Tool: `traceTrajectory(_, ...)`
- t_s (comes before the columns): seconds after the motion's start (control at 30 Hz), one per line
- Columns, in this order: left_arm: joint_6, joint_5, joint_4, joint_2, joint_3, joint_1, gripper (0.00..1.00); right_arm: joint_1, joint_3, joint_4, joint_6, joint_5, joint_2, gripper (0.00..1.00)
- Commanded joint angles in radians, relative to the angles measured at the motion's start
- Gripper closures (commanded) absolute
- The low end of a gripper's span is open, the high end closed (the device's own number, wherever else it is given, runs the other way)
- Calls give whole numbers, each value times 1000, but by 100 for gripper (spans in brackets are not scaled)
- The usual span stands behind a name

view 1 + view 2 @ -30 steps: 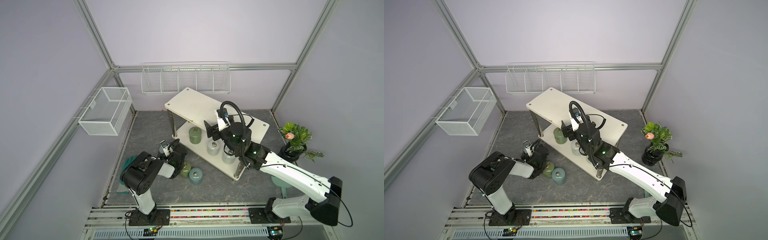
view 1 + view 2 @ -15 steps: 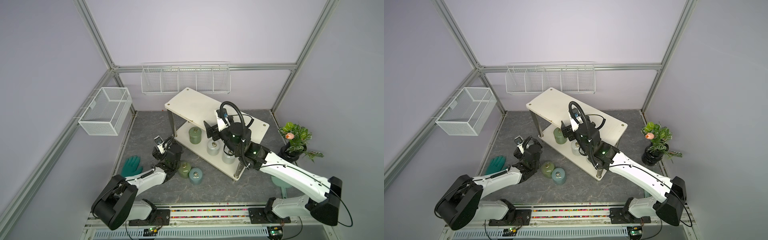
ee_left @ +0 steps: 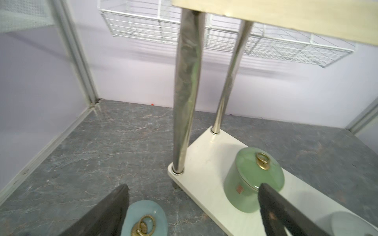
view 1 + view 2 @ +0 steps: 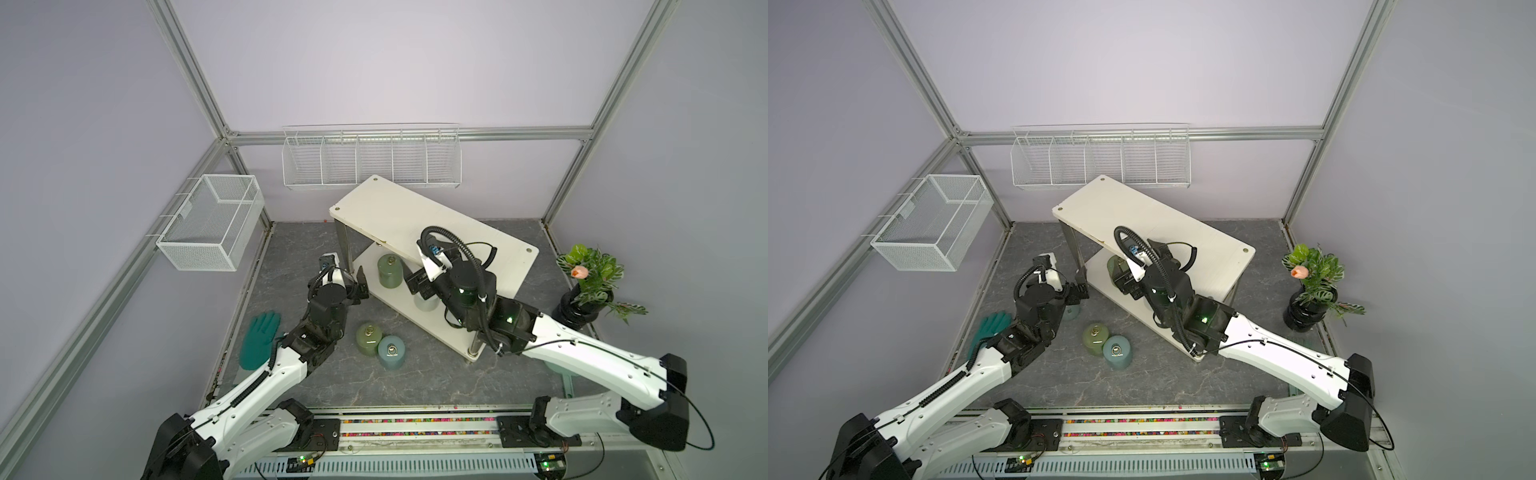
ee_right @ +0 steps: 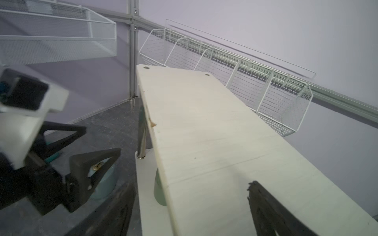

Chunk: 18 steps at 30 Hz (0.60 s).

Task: Remove the tea canisters from the shelf
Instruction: Place the tea canister at the center of the board.

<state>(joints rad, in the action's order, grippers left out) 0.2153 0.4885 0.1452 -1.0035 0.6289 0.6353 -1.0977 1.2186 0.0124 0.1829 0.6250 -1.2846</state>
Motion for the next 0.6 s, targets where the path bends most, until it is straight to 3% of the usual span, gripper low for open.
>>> traceTrajectory(0.0,-41,-168,42,-31,-51,4,1,-71,-52,-1,98,13,58,11)
traceTrajectory(0.2,-42,-232,323,-90,-192,2,1,-222,-144,36,130,-7,139,11)
traceTrajectory(0.33,-79,-299,330,-204,-139,1,1,-283,-215,74,75,-8,158,11)
traceTrajectory(0.57,-91,-355,453,-367,-100,-6,1,-300,-369,74,-10,-3,200,11)
